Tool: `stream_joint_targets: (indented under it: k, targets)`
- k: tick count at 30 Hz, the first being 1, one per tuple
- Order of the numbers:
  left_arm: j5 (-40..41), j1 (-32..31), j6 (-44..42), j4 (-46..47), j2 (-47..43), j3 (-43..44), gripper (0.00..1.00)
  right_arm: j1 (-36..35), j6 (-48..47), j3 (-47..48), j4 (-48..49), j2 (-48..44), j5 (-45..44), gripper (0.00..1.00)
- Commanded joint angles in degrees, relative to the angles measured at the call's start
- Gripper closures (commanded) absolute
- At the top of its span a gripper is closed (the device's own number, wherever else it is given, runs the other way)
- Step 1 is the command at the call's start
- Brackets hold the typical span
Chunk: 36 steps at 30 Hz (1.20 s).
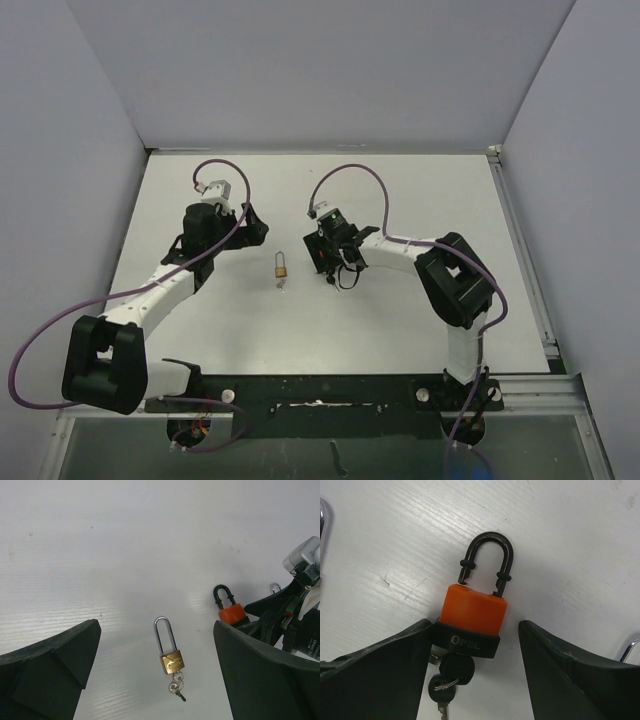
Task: Lock with the key
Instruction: Pick up the lock from the center of the board.
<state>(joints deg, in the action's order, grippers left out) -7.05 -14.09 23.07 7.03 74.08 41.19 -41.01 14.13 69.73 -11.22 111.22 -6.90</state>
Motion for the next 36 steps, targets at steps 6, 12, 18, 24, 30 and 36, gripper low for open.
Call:
stream_joint_targets:
  k: [6,12,18,24,30,36]
  targets:
    - [0.47,-0.02,0.48,2.24,-1.25,1.76,0.02,-1.88,0.7,3.04,-1.48,2.71,-1.0,0.48]
    - [-0.27,-0.05,0.7,2.82,-0.88,1.67,0.02,-2.39,0.96,2.48,-3.05,3.17,-2.51,1.0]
    - [-0.26,-0.02,0.54,2.76,-1.86,1.16,0.02,-2.49,-0.94,3.12,-2.54,2.38,-5.37,1.0]
    - [-2.85,-0.06,-1.08,2.61,-2.19,1.58,0.06,-2.44,-5.53,2.44,2.51,-2.73,-6.02,1.0]
    - [-8.41,0.02,-2.94,3.42,-3.11,1.71,0.09,-1.65,-8.55,-3.31,11.76,-13.0,-3.22,1.0]
    - [-12.65,0.15,-3.11,5.41,-4.85,1.49,0.1,-0.69,-11.18,-16.55,28.17,-24.61,-2.21,1.0]
